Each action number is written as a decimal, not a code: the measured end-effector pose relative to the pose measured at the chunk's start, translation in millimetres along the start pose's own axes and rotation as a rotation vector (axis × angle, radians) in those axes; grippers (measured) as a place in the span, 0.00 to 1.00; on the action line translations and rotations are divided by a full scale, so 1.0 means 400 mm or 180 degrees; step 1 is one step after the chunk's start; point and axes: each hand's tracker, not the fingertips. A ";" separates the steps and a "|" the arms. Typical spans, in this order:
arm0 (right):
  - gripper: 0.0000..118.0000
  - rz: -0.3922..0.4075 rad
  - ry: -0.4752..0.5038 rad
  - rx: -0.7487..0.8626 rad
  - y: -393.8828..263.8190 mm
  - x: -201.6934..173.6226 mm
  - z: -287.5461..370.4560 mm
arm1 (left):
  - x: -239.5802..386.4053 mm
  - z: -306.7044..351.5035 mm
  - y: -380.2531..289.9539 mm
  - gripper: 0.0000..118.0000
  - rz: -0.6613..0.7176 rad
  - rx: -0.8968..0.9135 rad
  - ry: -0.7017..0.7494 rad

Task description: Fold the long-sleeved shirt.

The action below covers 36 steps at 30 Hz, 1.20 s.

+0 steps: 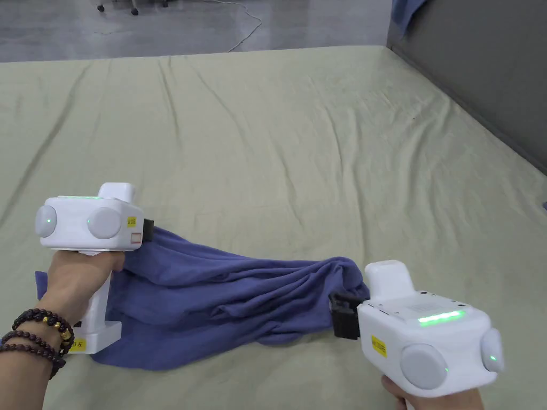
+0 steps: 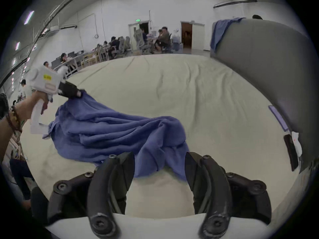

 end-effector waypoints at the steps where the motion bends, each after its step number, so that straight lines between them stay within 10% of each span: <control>1: 0.52 0.0021 0.0010 -0.0045 0.007 -0.006 -0.031 | 0.002 0.014 0.007 0.02 0.0032 0.0032 0.0007; 4: 0.42 0.0053 -0.0002 -0.0241 0.025 -0.016 -0.132 | -0.018 0.034 0.017 0.02 0.0058 0.0101 -0.0042; 6: 0.04 0.0059 0.0028 -0.0257 0.025 -0.017 -0.167 | -0.027 0.048 0.020 0.02 0.0063 0.0147 -0.0030; 12: 0.03 -0.0066 0.0208 0.0367 0.142 0.025 0.012 | -0.075 0.168 0.079 0.02 0.0224 0.0673 0.0058; 24: 0.03 0.0620 -0.0012 0.1689 0.891 0.065 0.333 | -0.192 0.589 0.482 0.02 0.0514 0.1869 0.0443; 36: 0.03 0.0250 -0.0210 0.1701 1.154 0.141 0.364 | -0.166 0.676 0.622 0.02 0.0601 0.2139 0.0478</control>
